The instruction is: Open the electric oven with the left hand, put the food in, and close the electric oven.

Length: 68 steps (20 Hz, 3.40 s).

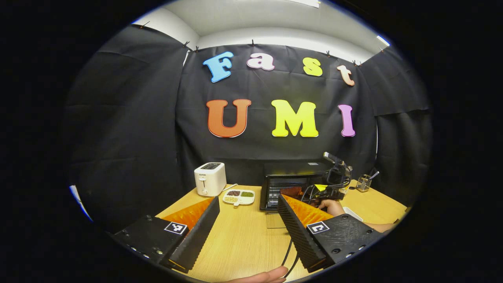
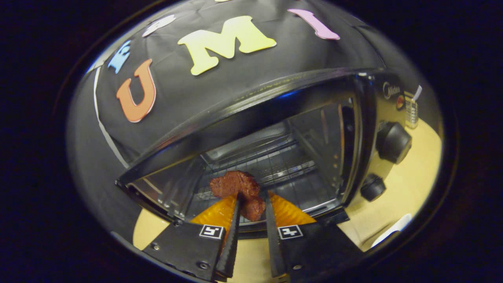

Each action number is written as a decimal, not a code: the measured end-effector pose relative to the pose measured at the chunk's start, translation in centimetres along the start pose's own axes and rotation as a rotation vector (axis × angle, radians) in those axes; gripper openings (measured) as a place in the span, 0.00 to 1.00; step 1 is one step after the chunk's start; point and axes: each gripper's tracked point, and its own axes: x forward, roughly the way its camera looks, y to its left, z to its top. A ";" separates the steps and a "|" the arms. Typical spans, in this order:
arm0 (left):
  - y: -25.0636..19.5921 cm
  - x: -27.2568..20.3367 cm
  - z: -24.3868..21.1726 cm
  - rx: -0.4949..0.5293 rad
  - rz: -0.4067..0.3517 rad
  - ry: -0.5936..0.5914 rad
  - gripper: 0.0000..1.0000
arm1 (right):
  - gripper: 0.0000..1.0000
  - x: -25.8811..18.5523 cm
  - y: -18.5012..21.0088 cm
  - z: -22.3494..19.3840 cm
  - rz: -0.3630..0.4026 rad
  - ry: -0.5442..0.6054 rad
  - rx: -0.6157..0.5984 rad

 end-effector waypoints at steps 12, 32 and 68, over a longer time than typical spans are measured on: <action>-2.1 1.9 -3.3 0.008 -0.072 0.078 0.94 | 0.63 -10.9 -0.6 2.4 0.100 -0.111 -0.123; -14.2 8.6 -17.7 0.013 -0.232 0.363 0.95 | 0.99 -36.6 -12.3 18.3 0.000 -0.557 -0.266; -18.0 16.6 -12.4 0.128 -0.185 0.320 0.94 | 0.99 -42.0 -18.2 17.3 0.021 -0.569 -0.285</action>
